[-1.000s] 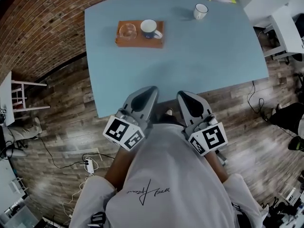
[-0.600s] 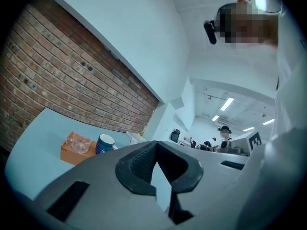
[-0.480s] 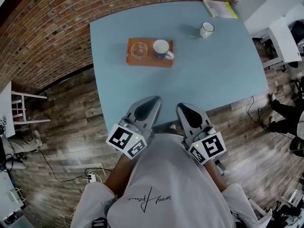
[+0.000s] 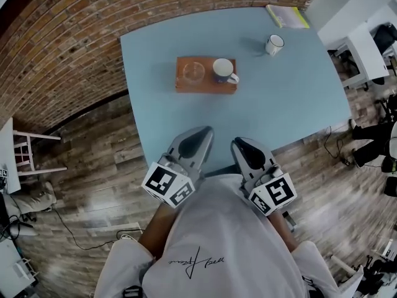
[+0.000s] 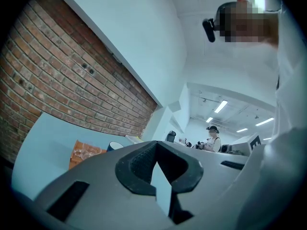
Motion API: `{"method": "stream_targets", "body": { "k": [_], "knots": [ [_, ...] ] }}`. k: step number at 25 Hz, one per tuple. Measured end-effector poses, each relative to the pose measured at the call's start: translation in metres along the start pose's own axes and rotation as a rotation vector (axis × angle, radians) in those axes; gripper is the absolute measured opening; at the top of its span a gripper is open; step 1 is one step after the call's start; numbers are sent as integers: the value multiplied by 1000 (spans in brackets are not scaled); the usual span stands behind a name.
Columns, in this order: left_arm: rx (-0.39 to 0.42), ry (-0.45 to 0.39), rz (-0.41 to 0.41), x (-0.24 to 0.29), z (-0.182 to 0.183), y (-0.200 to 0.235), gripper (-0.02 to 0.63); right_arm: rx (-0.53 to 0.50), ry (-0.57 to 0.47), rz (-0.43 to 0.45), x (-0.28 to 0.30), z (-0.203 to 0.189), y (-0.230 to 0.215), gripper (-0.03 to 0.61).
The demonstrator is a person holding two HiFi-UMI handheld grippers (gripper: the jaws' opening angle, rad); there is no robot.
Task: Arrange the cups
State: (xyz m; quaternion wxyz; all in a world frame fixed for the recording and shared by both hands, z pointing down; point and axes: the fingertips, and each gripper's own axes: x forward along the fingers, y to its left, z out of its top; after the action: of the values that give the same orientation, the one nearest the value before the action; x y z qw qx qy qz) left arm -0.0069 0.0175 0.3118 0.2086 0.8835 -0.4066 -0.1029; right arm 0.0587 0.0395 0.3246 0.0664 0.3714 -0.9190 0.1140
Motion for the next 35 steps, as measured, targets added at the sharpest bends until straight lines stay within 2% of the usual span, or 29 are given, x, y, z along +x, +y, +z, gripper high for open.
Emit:
{"method": "stream_targets", "body": {
  "k": [5,10,16,19,27,30,35],
  "knots": [
    [0,-5,3,-5,2,11,9,-8,7,7,12,0,4,23],
    [5,-38,50,-11,10,20,9,-30,38,28,22,-3,-1,23],
    [23,-36,45,-3,13,21,9,-37,53,35,32,2,-17,23],
    [0,-28,49,-1,10,25,9,-34,54,49,41,1,-18,23],
    [2,-33,61,15,15,31,9,-92,68,63,54,3,-39,27],
    [2,-21,65,19,12,32,9,-106,82,65,57,4,-52,76],
    [-10,5,74,25,6,33,9,-130,88,77,63,2,-69,100]
  ]
}}
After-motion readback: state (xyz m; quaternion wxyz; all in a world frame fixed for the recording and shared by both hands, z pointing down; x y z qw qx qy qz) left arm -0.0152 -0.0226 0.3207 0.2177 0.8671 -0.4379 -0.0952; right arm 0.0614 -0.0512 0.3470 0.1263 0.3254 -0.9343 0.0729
